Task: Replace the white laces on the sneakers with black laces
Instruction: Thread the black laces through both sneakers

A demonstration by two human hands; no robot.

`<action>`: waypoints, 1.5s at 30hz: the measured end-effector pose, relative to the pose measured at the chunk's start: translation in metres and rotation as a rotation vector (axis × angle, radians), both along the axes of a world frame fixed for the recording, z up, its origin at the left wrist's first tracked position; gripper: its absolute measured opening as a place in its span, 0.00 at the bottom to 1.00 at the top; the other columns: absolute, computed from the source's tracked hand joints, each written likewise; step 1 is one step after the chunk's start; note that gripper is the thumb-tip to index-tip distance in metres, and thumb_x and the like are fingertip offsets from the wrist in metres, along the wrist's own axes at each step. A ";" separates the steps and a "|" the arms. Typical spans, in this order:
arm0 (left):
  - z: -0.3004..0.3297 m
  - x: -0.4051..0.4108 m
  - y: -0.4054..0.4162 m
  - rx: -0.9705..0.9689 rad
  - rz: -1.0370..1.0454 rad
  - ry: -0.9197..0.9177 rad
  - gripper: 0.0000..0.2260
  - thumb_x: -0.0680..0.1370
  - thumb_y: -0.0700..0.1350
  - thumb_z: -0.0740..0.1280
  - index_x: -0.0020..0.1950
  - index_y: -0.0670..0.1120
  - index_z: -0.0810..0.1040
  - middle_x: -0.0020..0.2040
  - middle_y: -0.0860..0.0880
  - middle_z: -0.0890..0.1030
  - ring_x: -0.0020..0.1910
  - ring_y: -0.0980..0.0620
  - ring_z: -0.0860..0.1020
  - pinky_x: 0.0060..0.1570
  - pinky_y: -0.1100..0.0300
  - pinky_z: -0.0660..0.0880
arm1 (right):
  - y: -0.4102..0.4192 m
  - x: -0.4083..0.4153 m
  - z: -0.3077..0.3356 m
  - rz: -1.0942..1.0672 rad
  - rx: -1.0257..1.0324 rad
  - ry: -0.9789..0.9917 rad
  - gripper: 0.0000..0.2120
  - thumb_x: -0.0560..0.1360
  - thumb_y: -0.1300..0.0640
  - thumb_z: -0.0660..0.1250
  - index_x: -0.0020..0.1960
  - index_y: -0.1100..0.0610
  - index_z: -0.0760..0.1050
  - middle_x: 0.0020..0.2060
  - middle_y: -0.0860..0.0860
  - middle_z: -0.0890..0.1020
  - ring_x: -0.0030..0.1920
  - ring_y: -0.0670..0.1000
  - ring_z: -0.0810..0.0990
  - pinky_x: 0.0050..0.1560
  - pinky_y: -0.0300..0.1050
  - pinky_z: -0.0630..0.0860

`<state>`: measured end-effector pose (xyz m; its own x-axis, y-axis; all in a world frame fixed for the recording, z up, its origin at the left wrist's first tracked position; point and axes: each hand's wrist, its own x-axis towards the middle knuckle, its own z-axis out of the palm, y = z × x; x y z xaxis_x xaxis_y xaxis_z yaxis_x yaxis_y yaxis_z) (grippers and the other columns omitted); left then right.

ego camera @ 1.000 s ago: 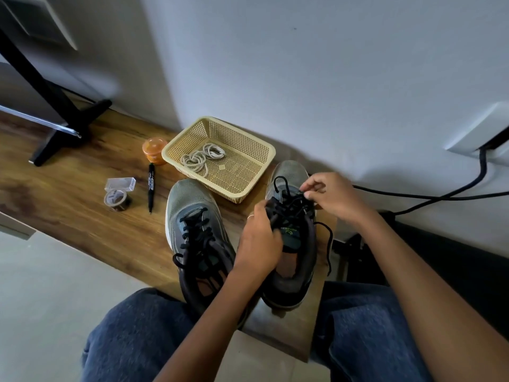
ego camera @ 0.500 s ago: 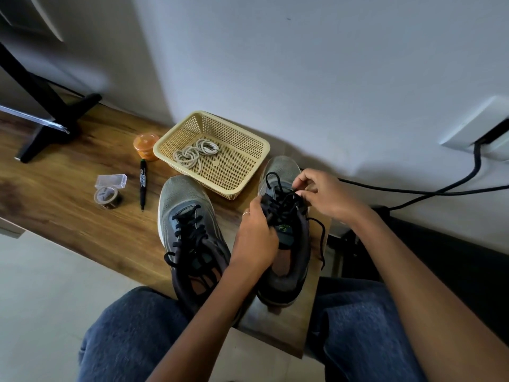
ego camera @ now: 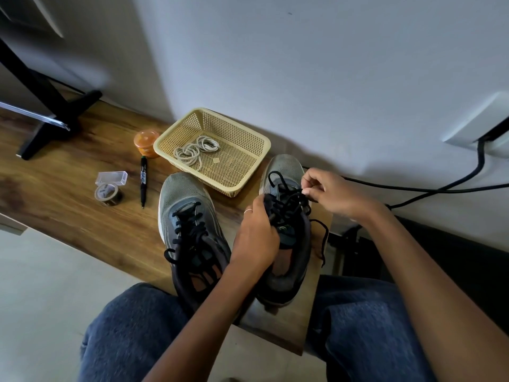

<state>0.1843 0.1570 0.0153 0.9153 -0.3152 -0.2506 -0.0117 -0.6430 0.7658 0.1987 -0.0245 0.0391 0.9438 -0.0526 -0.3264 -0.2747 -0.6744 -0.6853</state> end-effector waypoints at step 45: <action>0.000 -0.001 0.001 0.009 0.063 -0.028 0.30 0.76 0.31 0.56 0.76 0.49 0.59 0.64 0.44 0.74 0.63 0.46 0.72 0.61 0.55 0.69 | -0.016 -0.020 0.013 -0.094 0.844 0.187 0.09 0.77 0.70 0.58 0.43 0.57 0.68 0.58 0.55 0.78 0.56 0.57 0.73 0.50 0.47 0.70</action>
